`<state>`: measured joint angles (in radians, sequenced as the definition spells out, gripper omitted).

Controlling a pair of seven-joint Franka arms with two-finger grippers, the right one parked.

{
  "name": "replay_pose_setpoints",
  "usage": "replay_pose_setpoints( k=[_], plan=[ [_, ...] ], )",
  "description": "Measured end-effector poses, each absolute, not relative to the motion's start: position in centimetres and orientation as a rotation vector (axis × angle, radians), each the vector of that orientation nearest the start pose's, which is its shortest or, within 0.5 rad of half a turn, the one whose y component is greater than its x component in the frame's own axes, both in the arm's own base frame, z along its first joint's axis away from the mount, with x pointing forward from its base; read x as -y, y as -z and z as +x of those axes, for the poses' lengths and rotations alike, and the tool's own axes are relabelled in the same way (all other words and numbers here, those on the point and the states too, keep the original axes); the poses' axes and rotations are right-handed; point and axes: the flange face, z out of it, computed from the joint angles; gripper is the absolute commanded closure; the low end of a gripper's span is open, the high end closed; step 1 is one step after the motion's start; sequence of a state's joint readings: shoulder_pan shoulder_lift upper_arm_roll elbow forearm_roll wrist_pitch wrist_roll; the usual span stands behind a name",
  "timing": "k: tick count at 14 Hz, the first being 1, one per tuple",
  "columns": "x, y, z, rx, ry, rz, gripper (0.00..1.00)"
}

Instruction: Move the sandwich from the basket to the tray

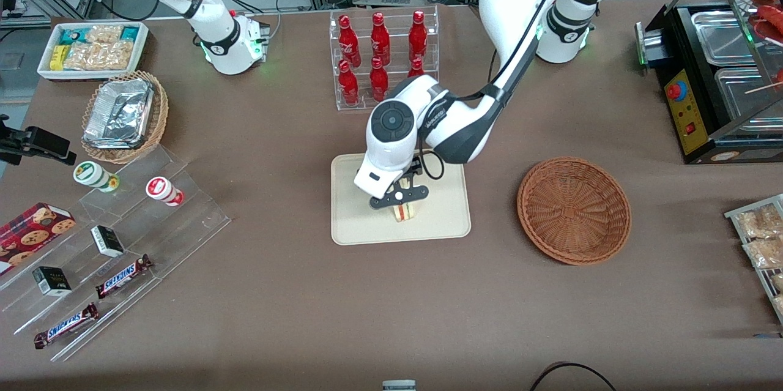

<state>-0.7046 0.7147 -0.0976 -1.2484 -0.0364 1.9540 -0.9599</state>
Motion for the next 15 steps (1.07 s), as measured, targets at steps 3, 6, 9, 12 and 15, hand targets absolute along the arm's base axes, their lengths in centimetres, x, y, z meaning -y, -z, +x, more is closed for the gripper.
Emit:
replay_pose_setpoints(
  k=[3, 6, 9, 12, 15],
  plan=[
    [49.7, -38.9, 53.0, 0.181, -0.144, -3.152, 0.00],
    [43.1, -42.1, 55.6, 0.172, -0.233, -3.086, 0.00],
    [35.0, -43.1, 58.6, 0.093, -0.284, -3.082, 0.00],
    [26.9, -44.2, 59.4, -0.021, -0.322, -3.092, 0.00],
    [20.2, -46.6, 58.2, -0.107, -0.321, -3.109, 0.00]
  ],
)
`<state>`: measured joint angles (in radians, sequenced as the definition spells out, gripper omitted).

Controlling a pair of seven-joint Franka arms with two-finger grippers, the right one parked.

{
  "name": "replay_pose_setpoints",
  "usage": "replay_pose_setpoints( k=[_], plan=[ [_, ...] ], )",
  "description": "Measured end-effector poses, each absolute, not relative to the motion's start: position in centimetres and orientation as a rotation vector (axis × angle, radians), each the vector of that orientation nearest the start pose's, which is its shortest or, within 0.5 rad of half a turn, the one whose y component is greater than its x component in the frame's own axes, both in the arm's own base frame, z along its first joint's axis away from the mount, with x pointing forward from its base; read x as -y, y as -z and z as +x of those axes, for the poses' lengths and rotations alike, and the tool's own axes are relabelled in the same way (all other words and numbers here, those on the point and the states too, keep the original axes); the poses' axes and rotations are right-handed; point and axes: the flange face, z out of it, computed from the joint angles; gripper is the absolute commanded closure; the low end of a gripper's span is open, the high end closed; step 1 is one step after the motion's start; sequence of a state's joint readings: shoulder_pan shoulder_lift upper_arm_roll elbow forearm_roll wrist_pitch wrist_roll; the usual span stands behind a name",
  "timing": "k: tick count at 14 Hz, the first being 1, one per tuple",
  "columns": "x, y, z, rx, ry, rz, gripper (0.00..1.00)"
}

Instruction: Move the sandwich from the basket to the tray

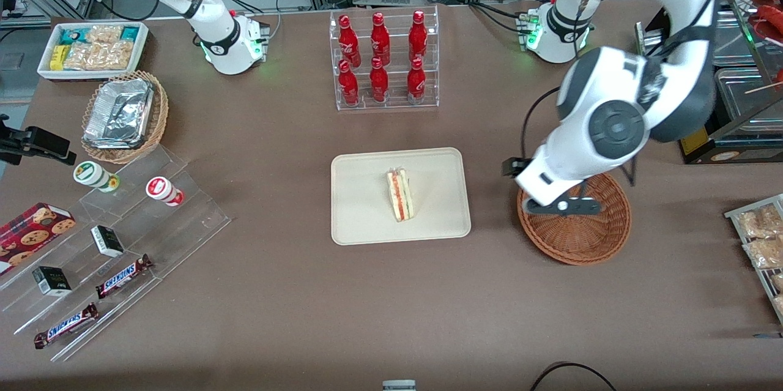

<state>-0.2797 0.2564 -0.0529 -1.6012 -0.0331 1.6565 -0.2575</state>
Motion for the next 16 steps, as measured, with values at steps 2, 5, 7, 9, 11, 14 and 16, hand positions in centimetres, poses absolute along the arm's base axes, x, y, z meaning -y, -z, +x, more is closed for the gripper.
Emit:
replay_pose_setpoints(
  k=[2, 5, 7, 9, 11, 14, 16],
  plan=[
    [15.8, -48.9, 57.0, -0.130, -0.293, -3.124, 0.00],
    [10.1, -52.4, 54.6, -0.141, -0.251, -3.142, 0.00],
    [6.3, -54.9, 53.2, -0.172, -0.244, -3.149, 0.00],
    [3.8, -56.9, 52.3, -0.185, -0.209, -3.153, 0.00],
    [2.8, -58.3, 51.7, -0.201, -0.191, -3.124, 0.00],
    [0.8, -61.4, 51.3, -0.219, -0.170, -3.108, 0.00],
    [-0.8, -62.5, 51.4, -0.195, -0.139, -3.114, 0.00]
  ],
)
